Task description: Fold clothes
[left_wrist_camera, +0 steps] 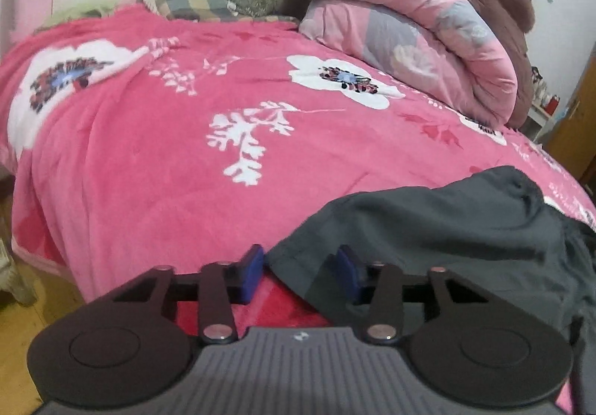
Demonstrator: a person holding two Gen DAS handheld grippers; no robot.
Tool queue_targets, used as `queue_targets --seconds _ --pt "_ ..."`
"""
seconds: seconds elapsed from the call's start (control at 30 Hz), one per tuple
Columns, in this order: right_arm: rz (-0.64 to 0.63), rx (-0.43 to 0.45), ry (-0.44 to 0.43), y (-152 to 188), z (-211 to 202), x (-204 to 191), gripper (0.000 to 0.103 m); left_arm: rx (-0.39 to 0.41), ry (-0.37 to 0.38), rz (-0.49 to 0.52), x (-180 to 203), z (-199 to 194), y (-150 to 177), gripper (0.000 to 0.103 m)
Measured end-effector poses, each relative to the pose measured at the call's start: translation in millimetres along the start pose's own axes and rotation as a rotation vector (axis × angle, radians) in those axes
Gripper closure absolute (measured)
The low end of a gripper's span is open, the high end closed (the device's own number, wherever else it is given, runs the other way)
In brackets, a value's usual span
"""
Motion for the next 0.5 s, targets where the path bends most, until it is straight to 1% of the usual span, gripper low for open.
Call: queue_targets --seconds 0.03,0.07,0.1,0.13,0.17,0.2,0.23,0.3,0.33,0.4,0.43,0.5 --pt "0.02 -0.01 0.001 -1 5 1 0.037 0.003 0.007 0.0 0 0 1 0.077" --pt "0.04 -0.02 0.003 -2 9 3 0.04 0.007 0.016 0.0 -1 -1 2 0.087" --pt "0.044 -0.02 0.01 -5 13 4 0.042 0.012 0.027 -0.001 0 -1 2 0.094" --pt "0.038 -0.018 0.019 -7 16 3 0.05 0.019 0.04 -0.002 0 -1 1 0.096" --pt "0.023 -0.018 0.031 -10 18 -1 0.074 0.027 0.052 -0.006 0 -2 -1 0.097" --pt "0.008 -0.018 0.044 -12 21 -5 0.087 0.038 0.063 -0.016 -1 -4 -4 0.098" --pt "-0.011 -0.01 0.038 -15 22 -11 0.097 0.05 0.078 -0.035 -3 -5 -8 0.098" --pt "-0.049 0.005 0.025 -19 24 -24 0.097 0.068 0.112 -0.082 -10 -6 -19 0.098" --pt "-0.095 0.02 0.031 -22 25 -36 0.097 0.07 0.123 -0.102 -14 -3 -25 0.098" --pt "-0.159 0.045 0.044 -25 28 -51 0.097 0.056 0.128 -0.132 -21 6 -33 0.098" --pt "-0.151 0.039 0.048 -24 26 -48 0.093 0.047 0.129 -0.145 -24 11 -36 0.098" --pt "-0.134 0.026 0.056 -21 24 -43 0.092 0.023 0.137 -0.167 -28 20 -38 0.098"
Point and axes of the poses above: each gripper's, at about its wrist camera, not at the fingertips, and z roughly the way its jaws point, x to its right, y to its underside, the point moved 3 cm from there along z, roughly the way its jaws point, and after that the axes turned 4 degrees about -x, right-handed, at the moved point
